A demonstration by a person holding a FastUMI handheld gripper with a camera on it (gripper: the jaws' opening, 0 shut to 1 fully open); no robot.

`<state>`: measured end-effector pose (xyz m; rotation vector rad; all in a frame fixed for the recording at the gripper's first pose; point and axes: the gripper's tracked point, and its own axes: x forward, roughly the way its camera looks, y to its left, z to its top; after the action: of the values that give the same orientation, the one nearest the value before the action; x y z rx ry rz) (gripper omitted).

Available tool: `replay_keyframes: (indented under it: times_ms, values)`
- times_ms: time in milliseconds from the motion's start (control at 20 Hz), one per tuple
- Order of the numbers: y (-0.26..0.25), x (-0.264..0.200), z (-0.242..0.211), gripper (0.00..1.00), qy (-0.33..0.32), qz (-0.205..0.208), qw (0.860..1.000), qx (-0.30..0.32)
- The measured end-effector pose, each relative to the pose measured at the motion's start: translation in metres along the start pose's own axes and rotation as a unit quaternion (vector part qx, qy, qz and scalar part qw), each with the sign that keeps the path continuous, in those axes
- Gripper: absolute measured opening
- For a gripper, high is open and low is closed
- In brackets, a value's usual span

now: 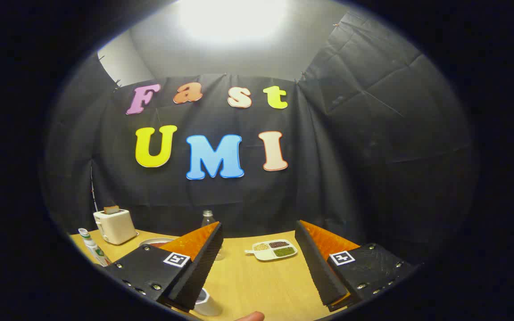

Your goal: Take the bottle from table, then pour the juice into the cup, finally place the bottle on the coaster

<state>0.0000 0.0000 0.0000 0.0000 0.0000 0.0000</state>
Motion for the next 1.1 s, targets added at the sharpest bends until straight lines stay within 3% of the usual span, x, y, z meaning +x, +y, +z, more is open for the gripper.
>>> replay_keyframes:
  times_ms: [250, 600, 900, 1100]
  values:
    - [0.111, -0.041, 0.023, 0.98, -0.026, 0.082, 0.996, 0.01]
    - [0.255, -0.093, 0.002, 0.98, -0.015, 0.202, 0.979, 0.024]
    - [0.321, -0.113, -0.048, 0.98, 0.021, 0.25, 0.968, 0.021]
    - [0.341, -0.103, -0.09, 0.98, 0.052, 0.249, 0.967, 0.011]
